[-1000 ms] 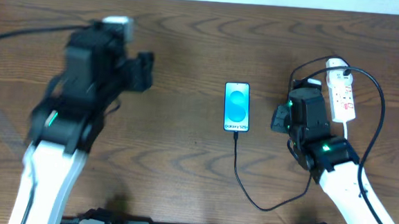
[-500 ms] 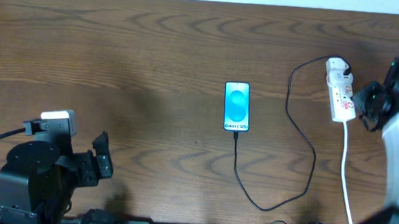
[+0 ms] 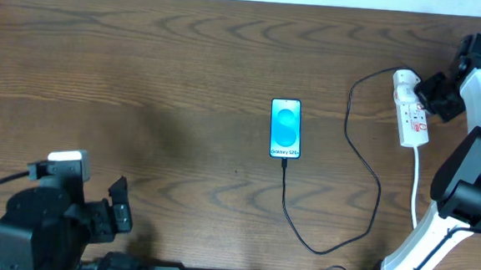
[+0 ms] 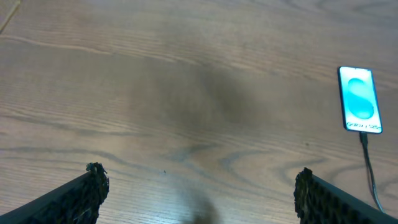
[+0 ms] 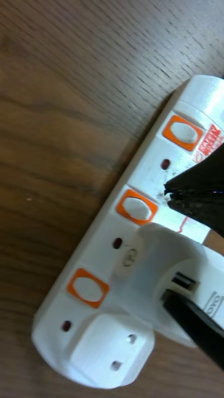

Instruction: Plug charger to phone and switch on socket

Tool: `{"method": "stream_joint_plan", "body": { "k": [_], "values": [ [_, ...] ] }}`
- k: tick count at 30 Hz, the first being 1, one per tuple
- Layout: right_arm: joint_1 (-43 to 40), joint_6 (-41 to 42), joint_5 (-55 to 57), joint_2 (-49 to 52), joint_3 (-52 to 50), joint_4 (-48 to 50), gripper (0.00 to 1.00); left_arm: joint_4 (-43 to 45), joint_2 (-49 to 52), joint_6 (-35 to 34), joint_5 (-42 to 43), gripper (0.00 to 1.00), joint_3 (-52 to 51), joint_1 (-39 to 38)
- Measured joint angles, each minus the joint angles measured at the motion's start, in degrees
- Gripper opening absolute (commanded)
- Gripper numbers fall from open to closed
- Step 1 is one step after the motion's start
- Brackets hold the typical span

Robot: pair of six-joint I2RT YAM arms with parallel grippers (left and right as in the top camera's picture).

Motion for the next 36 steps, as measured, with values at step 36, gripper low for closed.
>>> {"method": "stream_joint_plan", "body": {
  "k": [36],
  "values": [
    [3.1, -5.3, 0.3, -18.3, 0.4, 4.8, 0.01, -1.1, -10.8, 0.0, 0.0, 0.97, 0.0, 0.0]
  ]
}}
